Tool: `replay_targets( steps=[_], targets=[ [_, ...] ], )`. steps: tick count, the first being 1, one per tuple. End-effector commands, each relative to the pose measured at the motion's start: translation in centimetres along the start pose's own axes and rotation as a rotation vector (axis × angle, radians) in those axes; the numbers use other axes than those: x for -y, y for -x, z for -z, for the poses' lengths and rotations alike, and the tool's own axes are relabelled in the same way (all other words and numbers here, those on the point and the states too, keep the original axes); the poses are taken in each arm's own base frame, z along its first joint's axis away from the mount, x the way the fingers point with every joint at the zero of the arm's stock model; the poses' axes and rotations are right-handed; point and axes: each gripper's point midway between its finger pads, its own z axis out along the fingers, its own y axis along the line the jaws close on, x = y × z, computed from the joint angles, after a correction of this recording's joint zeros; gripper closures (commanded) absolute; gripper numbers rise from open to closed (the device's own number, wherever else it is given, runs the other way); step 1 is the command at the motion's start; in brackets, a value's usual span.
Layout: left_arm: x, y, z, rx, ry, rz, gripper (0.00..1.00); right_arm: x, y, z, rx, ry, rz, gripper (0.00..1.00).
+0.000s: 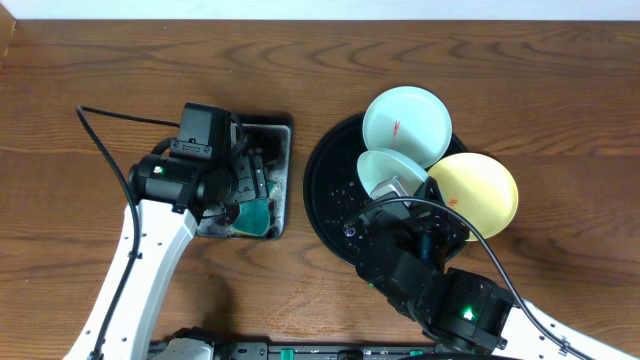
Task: Clean dirty plates on tray and stack at the side
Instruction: 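Lift the cleaned mint plate off the tray with the right gripper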
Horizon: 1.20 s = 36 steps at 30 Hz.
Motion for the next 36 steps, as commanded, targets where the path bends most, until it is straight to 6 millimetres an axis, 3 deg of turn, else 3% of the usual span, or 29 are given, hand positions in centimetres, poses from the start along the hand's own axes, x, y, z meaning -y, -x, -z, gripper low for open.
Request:
replay_targets(
  steps=[1,36],
  targets=[
    [-0.09,0.17,0.12,0.004,0.002,-0.005,0.17,1.32,0.80,0.48,0.015,-0.032,-0.029,0.99],
    [-0.09,0.17,0.12,0.004,0.002,-0.005,0.16,1.36,0.92,0.46,0.018,-0.033,-0.067,0.99]
  ],
)
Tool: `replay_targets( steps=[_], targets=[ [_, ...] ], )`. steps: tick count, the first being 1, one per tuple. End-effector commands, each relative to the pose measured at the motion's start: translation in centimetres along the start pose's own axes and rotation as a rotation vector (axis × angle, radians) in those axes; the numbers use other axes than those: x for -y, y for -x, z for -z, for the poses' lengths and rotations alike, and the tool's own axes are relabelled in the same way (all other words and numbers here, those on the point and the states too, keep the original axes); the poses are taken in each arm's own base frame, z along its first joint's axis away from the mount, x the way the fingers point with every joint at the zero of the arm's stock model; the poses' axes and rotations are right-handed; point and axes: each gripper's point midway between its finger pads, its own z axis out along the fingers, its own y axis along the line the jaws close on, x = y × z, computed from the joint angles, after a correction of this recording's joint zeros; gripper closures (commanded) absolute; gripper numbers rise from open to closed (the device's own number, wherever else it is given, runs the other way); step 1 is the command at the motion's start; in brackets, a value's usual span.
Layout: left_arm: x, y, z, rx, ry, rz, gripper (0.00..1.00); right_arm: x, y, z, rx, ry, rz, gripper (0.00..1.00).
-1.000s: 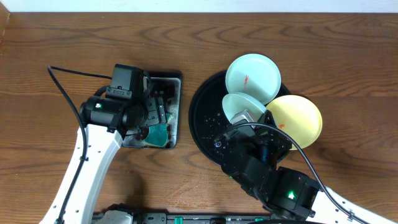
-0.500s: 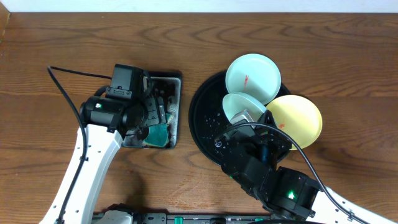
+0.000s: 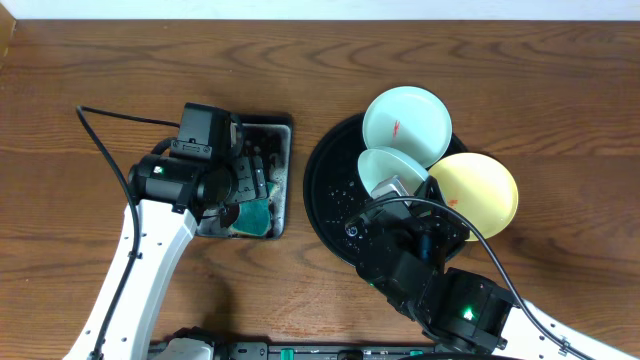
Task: Clean dirty plates on tray and stack at the side
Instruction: 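Lift the cleaned mint plate off the tray with the right gripper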
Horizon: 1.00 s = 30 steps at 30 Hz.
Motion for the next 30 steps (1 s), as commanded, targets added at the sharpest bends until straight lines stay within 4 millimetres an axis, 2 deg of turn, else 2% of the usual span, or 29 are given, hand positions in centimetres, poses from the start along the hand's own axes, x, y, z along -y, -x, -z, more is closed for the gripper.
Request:
replay_targets(
  steps=[1,13,20,23,26,30],
  targets=[
    [-0.1,0.2,0.1,0.004,0.002,-0.005,0.16,1.2,0.8,0.5,0.016,-0.026,-0.061,0.99],
    [-0.1,0.2,0.1,0.004,0.002,-0.005,0.16,1.8,0.0,-0.5,-0.020,-0.044,-0.195,0.99],
    [-0.1,0.2,0.1,0.004,0.002,-0.005,0.16,1.1,-1.4,-1.8,-0.080,0.024,-0.271,0.99],
    [-0.1,0.2,0.1,0.004,0.002,-0.005,0.16,-0.2,-1.9,-2.4,-0.109,0.110,-0.323,0.99],
    [-0.1,0.2,0.1,0.004,0.002,-0.005,0.16,-1.4,-2.9,-3.0,-0.168,0.199,-0.439,0.99],
    [-0.1,0.2,0.1,0.004,0.002,-0.005,0.16,-1.6,-3.7,-3.8,-0.231,0.316,-0.648,0.99]
  ],
)
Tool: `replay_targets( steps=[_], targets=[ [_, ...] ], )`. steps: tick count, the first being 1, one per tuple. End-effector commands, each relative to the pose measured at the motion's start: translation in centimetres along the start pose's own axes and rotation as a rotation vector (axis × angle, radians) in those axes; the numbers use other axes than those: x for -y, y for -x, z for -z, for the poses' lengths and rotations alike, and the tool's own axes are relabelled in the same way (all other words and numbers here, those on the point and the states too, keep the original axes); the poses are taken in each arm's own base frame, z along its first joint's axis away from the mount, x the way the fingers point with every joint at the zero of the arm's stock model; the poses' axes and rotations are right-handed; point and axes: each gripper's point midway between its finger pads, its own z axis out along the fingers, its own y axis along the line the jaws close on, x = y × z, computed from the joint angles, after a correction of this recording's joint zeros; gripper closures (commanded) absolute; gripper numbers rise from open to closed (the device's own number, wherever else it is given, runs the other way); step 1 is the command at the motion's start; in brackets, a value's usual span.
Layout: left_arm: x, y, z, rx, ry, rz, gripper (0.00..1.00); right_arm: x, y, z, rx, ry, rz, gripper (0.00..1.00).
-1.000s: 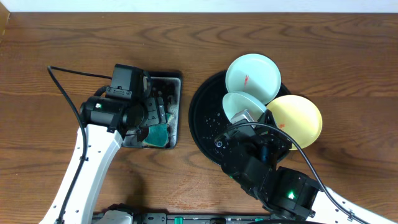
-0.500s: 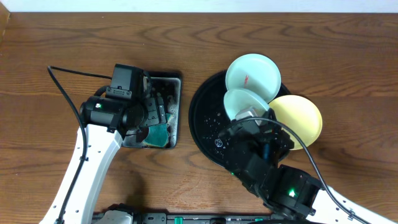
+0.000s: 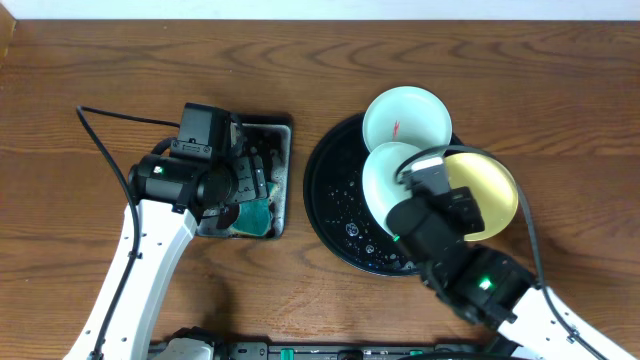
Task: Clean dirty plates on tray and stack at the side
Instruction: 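Lift the cleaned mint plate off the tray with the right gripper, then place the mint plate on the table right of the tray and release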
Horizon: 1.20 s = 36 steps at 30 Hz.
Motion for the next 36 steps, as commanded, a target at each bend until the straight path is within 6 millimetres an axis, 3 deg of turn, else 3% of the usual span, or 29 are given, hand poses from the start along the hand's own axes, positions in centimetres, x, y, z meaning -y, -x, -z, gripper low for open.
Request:
replay_targets(
  steps=[1,5,7,12,16,17,18,19,20,23,26,29,32,36],
  targets=[
    [-0.1,0.2,0.1,0.004,0.002,-0.005,0.16,-0.1,0.8,-0.2,-0.039,0.197,-0.291,0.99],
    [-0.1,0.2,0.1,0.004,0.002,-0.005,0.16,2.5,0.3,-1.4,-0.096,0.327,-0.487,0.99],
    [-0.1,0.2,0.1,0.004,0.002,-0.005,0.16,4.7,-0.3,-2.2,-0.118,0.362,-0.602,0.99],
    [-0.1,0.2,0.1,0.004,0.002,-0.005,0.16,12.4,-3.4,-4.1,-0.147,0.299,-0.919,0.99],
    [-0.1,0.2,0.1,0.004,0.002,-0.005,0.16,19.5,-8.7,-5.5,-0.193,0.085,-1.207,0.99],
    [-0.1,0.2,0.1,0.004,0.002,-0.005,0.16,21.3,-10.8,-5.7,-0.221,0.011,-1.287,0.99],
    [-0.1,0.2,0.1,0.004,0.002,-0.005,0.16,22.1,-11.9,-5.9,-0.236,-0.023,-1.332,0.99],
    [-0.1,0.2,0.1,0.004,0.002,-0.005,0.16,23.9,-14.9,-6.2,-0.277,-0.103,-1.436,0.99],
    [-0.1,0.2,0.1,0.004,0.002,-0.005,0.16,24.6,-16.5,-6.4,-0.301,-0.141,-1.469,0.99],
    [-0.1,0.2,0.1,0.004,0.002,-0.005,0.16,25.8,-20.5,-7.1,-0.381,-0.222,-1.547,0.99],
    [-0.1,0.2,0.1,0.004,0.002,-0.005,0.16,25.1,-24.1,-8.6,-0.491,-0.236,-1.602,0.99],
    [-0.1,0.2,0.1,0.004,0.002,-0.005,0.16,24.7,-26.1,-9.3,-0.560,-0.257,-1.569,0.91],
    [-0.1,0.2,0.1,0.004,0.002,-0.005,0.16,24.6,-25.8,-10.2,-0.544,-0.208,-1.512,0.75],
    [-0.1,0.2,0.1,0.004,0.002,-0.005,0.16,23.2,-20.4,-11.5,-0.386,0.061,-1.448,0.58]
  ],
)
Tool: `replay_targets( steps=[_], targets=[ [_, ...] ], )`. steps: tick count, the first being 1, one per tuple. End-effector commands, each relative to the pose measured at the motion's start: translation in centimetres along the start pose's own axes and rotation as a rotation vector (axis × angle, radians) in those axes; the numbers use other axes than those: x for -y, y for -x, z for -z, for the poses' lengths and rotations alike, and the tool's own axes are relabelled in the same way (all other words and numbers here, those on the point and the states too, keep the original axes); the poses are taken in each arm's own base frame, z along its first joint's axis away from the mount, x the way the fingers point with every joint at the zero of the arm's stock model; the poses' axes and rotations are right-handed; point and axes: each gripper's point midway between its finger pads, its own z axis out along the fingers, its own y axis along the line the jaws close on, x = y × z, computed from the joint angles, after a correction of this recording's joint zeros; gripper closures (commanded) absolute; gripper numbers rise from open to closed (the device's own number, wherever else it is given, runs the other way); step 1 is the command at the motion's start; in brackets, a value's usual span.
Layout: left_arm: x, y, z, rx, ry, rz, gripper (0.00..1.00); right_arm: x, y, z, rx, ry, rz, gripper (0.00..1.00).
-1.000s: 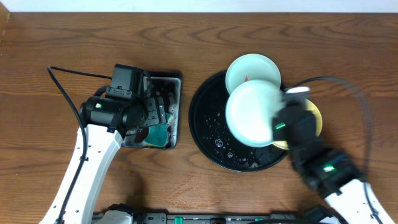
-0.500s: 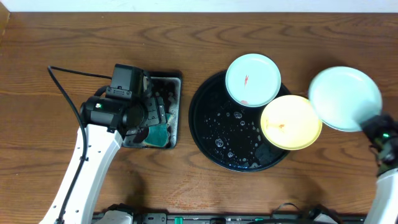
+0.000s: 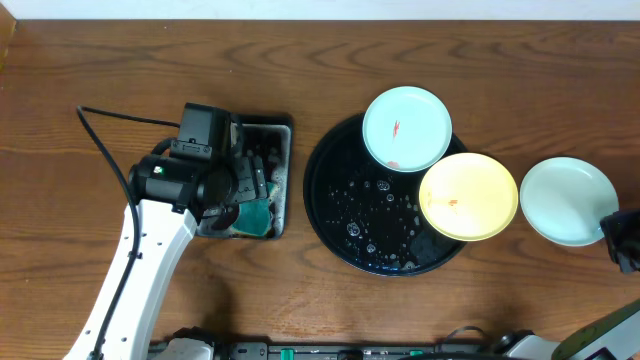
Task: Clean dirty plates on tray and stack at the side
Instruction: 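Place the mint plate on the table right of the tray and release, then drag the yellow plate to the tray center and grip its rim with the right gripper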
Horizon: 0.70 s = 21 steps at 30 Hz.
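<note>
A round black tray (image 3: 340, 200), wet with droplets, holds a pale blue plate (image 3: 406, 128) with red smears at its far side and a yellow plate (image 3: 468, 196) with a small red mark overhanging its right rim. A second pale blue plate (image 3: 565, 200) is off the tray, over the table at the right. My right gripper (image 3: 618, 238) sits at that plate's lower right rim, mostly cut off by the frame edge, apparently still gripping it. My left gripper (image 3: 256, 186) hovers over a green sponge (image 3: 256, 214) in a small black dish (image 3: 284, 150); its jaws are lost against the dark dish.
My left arm (image 3: 140, 260) runs from the front edge up to the dish, and a black cable (image 3: 110, 150) loops to its left. Bare wooden table lies around the tray on all sides.
My right gripper was over the tray holding the pale plate beside the yellow one. It and the plate are now off the tray at the right. My left gripper shifted slightly over the dish.
In the two oldest moments my right arm was low over the tray's front with its gripper on the middle pale plate. Later it held that plate raised over the tray's right side. Now the plate is off the tray at the right. My left arm stayed over the sponge dish.
</note>
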Motion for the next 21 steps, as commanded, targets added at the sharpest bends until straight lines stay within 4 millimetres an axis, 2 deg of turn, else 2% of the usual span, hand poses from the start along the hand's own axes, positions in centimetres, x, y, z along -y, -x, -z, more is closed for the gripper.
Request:
replay_targets(
  steps=[1,3,5,8,13,16,21],
  targets=[
    [-0.1,0.2,0.1,0.005,0.002,-0.005,0.16,-6.7,-1.4,2.0,-0.052,0.299,0.161,0.57],
    [-0.1,0.2,0.1,0.005,0.002,-0.005,0.16,-9.5,-3.0,3.6,-0.075,0.410,0.249,0.56],
    [-0.1,0.2,0.1,0.005,0.002,-0.005,0.16,-11.2,-4.8,4.9,-0.090,0.443,0.341,0.56],
    [-0.1,0.2,0.1,0.005,0.002,-0.005,0.16,-12.0,-7.8,5.8,-0.104,0.381,0.490,0.57],
    [-0.1,0.2,0.1,0.005,0.002,-0.005,0.16,-10.1,-10.1,4.0,-0.060,0.068,0.684,0.56],
    [-0.1,0.2,0.1,0.005,0.002,-0.005,0.16,-10.5,-11.5,2.3,-0.044,0.014,0.778,0.56],
    [-0.1,0.2,0.1,0.005,0.002,-0.005,0.16,-10.2,-12.6,-1.1,-0.058,-0.048,0.841,0.56]
  ],
)
